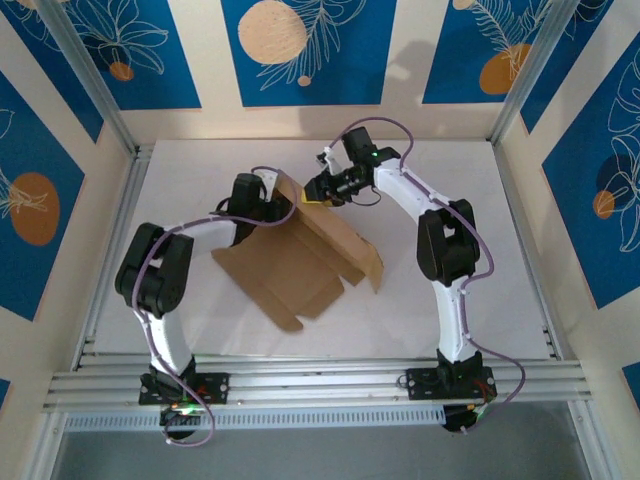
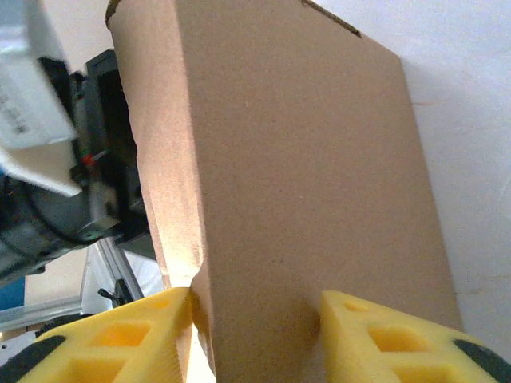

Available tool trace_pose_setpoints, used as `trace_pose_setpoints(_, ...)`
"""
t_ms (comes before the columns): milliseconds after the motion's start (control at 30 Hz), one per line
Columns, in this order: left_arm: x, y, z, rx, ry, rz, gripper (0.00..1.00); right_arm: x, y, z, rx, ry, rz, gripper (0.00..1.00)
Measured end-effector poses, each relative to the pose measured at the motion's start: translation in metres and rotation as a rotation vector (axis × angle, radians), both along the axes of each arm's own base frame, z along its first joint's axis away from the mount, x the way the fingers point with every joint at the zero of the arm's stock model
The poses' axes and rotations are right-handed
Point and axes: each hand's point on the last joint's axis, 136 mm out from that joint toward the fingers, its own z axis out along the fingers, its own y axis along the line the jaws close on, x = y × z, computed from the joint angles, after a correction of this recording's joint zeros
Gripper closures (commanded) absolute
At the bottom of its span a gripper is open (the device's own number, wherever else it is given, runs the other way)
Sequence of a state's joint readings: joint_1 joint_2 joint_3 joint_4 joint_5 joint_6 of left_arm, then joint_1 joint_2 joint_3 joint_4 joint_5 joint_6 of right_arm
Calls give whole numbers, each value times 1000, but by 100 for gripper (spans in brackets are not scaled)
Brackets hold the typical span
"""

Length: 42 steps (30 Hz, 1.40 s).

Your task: Fold the paper box

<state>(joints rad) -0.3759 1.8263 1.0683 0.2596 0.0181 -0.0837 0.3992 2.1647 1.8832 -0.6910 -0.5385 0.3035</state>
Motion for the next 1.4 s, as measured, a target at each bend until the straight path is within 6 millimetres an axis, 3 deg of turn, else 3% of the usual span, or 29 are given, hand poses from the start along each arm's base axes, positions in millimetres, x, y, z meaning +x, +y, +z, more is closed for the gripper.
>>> trace_pose_setpoints(133, -11, 6, 15, 10, -41, -11, 39, 1, 0, 0, 2, -2, -1, 58)
trace_pose_setpoints(300, -16, 17, 13, 11, -59, -45, 39, 0, 1, 2, 10, -2, 7, 58)
trace_pose_setpoints(633, 13, 13, -2, -10, -11, -87, 48, -2, 2, 3, 23, -2, 19, 58)
trace_pose_setpoints(700, 18, 11, -3, -10, -10, -88, 53, -3, 2, 4, 29, 1, 23, 58)
trace_pose_setpoints(867, 22, 6, -7, -8, -1, -98, 81, -4, 4, 6, 43, 6, 31, 59)
trace_pose_setpoints(1033, 22, -2, -7, 29, -14, -99, 100, -3, 3, 7, 55, 7, 30, 59)
trace_pose_setpoints(1233, 22, -2, -7, 38, -17, -96, 100, 0, 1, 8, 58, 0, 24, 59)
trace_pose_setpoints(1400, 21, -5, -7, 187, -68, 42, 100, 1, 3, 7, 46, 0, 10, 59)
